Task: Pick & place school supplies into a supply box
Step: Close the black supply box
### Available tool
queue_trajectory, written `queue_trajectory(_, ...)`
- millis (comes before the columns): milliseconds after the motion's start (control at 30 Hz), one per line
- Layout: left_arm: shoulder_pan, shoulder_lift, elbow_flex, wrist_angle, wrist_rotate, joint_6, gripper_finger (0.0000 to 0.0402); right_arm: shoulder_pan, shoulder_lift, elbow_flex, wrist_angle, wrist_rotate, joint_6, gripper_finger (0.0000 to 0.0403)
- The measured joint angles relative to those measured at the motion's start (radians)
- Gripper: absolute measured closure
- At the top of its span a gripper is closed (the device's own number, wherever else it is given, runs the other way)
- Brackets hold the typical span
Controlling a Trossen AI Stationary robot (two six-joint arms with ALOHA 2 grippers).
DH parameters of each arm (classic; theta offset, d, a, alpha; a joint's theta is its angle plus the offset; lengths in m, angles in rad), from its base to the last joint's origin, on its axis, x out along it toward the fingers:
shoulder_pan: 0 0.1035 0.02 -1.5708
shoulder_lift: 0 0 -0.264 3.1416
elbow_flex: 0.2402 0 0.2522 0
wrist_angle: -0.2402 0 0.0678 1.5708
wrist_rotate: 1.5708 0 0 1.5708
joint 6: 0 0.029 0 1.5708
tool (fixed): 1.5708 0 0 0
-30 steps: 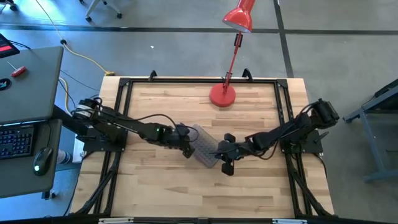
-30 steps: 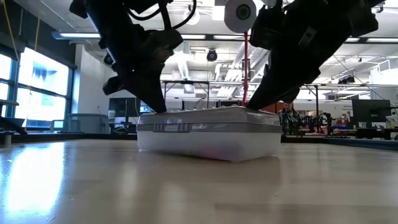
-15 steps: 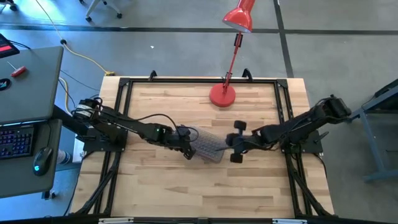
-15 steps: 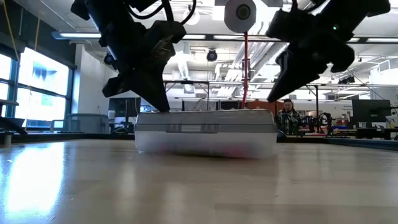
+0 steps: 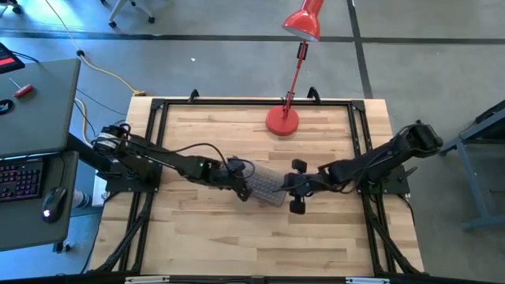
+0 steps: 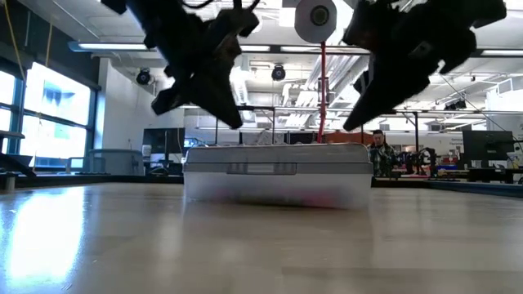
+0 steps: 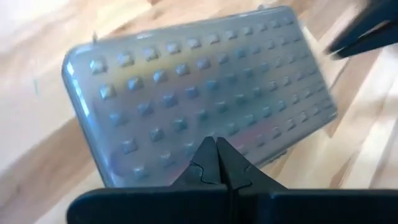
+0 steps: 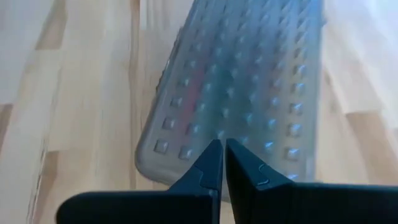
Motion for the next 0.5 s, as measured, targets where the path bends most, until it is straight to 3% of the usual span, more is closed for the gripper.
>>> queue_trajectory(167, -0.002, -0.001, 0.085, -0.156, -0.027, 0.040, 0.0392, 0.029, 0.030, 0.000, 0.010, 0.009, 0.033, 0.0403)
queue_trajectory(500, -0.016, -0.002, 0.089, -0.386, -0.048, -0.073, 0.0392, -0.013, 0.056, 0.002, -0.112, 0.140, 0.092, 0.0403)
